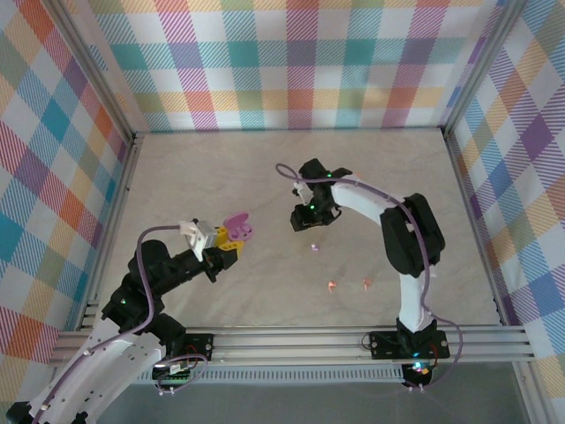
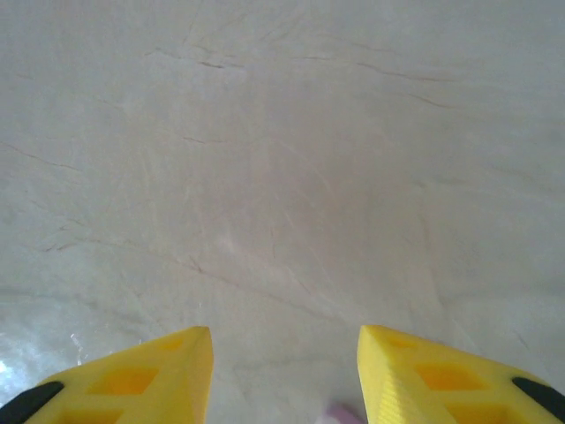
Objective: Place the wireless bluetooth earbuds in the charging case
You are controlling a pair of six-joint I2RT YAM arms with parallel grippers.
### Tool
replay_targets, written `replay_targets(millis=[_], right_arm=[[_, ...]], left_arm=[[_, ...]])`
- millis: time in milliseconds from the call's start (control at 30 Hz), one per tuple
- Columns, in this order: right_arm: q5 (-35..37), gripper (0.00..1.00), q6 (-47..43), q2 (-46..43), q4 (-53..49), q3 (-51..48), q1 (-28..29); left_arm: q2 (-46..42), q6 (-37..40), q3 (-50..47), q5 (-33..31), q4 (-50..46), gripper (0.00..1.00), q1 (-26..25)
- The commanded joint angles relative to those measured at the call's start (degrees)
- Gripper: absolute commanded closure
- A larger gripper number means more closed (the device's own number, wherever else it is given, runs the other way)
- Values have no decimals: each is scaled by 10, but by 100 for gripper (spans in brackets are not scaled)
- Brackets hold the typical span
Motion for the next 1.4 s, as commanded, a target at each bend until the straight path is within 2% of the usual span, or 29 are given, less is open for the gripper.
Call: replay_targets(millis=[0, 100, 267, 433, 933, 1367], right_arm=[[-8, 53, 62, -80, 24, -53, -16], [-1, 56, 96, -136, 51, -121, -17], [0, 68, 144, -212, 97, -242, -16], [-2, 73, 166, -228, 124, -306, 3], [-11, 77, 171, -116, 142, -229, 19], [57, 80, 143, -68, 87, -164, 19]], left_arm=[[8, 3, -7, 8, 35, 84, -4], [17, 4, -8, 9, 45, 84, -4], [44, 5, -9, 19, 69, 84, -4], [68, 5, -6, 30, 86, 84, -4], [80, 6, -3, 34, 83, 84, -4], [49, 3, -10, 28, 60, 84, -4]])
